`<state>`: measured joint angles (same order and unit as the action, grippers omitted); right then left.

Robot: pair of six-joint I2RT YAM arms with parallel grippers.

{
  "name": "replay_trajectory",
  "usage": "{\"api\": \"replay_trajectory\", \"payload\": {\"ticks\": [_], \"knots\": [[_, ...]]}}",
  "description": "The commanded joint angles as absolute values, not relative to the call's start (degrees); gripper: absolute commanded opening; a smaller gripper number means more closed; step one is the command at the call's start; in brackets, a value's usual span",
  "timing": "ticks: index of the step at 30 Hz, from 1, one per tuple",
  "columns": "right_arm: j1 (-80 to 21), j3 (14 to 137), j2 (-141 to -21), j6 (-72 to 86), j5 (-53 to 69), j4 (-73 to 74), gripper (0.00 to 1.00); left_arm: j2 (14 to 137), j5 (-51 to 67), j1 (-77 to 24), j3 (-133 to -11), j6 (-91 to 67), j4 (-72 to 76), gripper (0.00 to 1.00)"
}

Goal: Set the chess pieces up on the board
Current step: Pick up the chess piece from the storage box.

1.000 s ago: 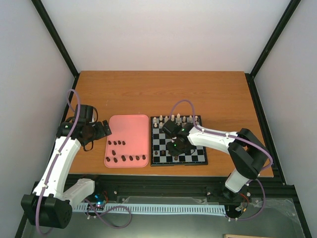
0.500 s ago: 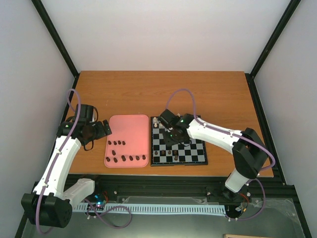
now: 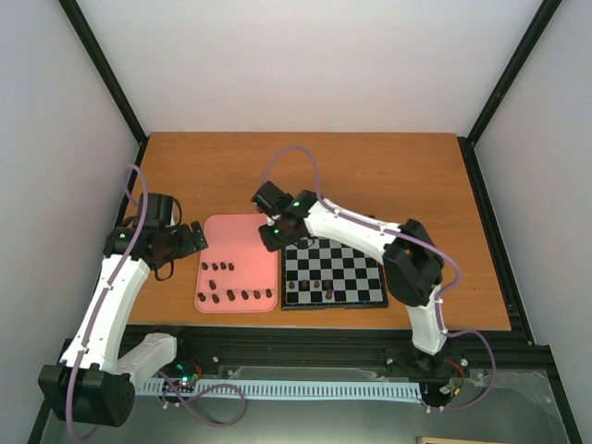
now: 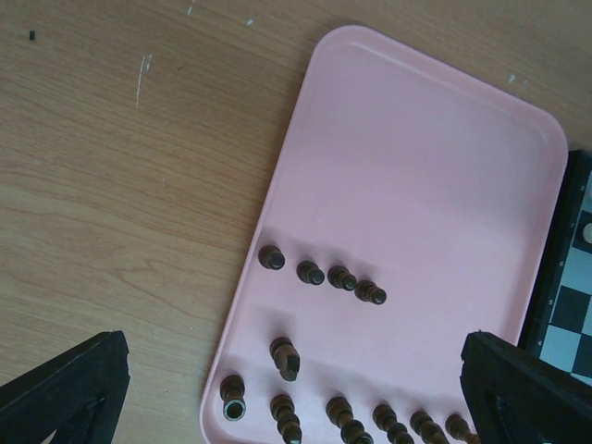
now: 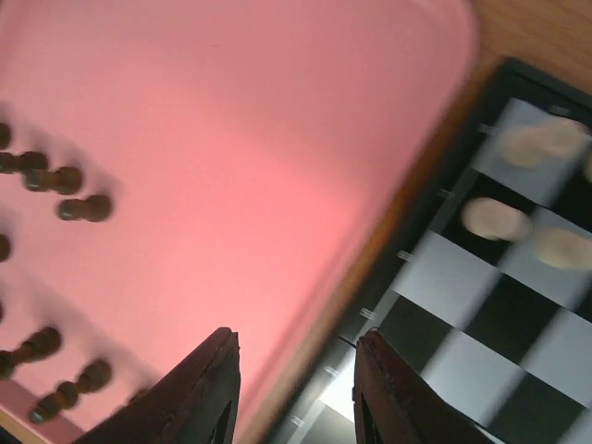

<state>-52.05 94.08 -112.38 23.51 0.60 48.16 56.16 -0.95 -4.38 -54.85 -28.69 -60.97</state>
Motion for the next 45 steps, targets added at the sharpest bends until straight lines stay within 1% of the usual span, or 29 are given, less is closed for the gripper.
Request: {"api": "replay_trajectory", "payload": {"ticks": [1,9,17,21,32,37,39,43,45], "knots": [[-55.73,100.05,-118.26,21.05,6.55,47.14,0.34,54.75,-1.26,-3.98,-58.49,-29.87,-61.78,1.00],[-59.42,112.37,-130.03,18.71,11.44,48.08,0.33,54.14,-2.02,-4.00,-59.29,-29.91,-63.04,1.00],[-60.03,119.95,-136.59,17.69,13.34,50.05,0.33,54.23,-2.13,-3.98,-59.05,-29.69,-63.22,1.00],[-60.09,123.59,-139.69,17.06,13.20,51.75,0.35,54.33,-2.27,-3.93,-58.89,-29.71,-63.17,1.00],[-59.94,124.72,-141.91,17.05,12.96,52.51,0.32,54.69,-2.64,-3.93,-58.55,-29.75,-63.03,1.00],[-59.94,124.73,-142.54,17.11,13.30,52.20,0.25,54.65,-2.47,-3.98,-58.21,-29.89,-62.95,1.00],[-59.86,124.76,-142.71,16.99,13.16,52.27,0.24,54.67,-2.48,-3.93,-58.18,-29.90,-62.93,1.00],[-59.77,126.46,-142.54,16.93,12.32,52.92,0.12,54.26,-2.46,-3.95,-58.18,-30.06,-63.02,1.00],[-59.72,126.35,-142.12,16.83,11.70,53.31,0.09,54.11,-2.45,-3.95,-58.08,-30.06,-63.02,1.00]]}}
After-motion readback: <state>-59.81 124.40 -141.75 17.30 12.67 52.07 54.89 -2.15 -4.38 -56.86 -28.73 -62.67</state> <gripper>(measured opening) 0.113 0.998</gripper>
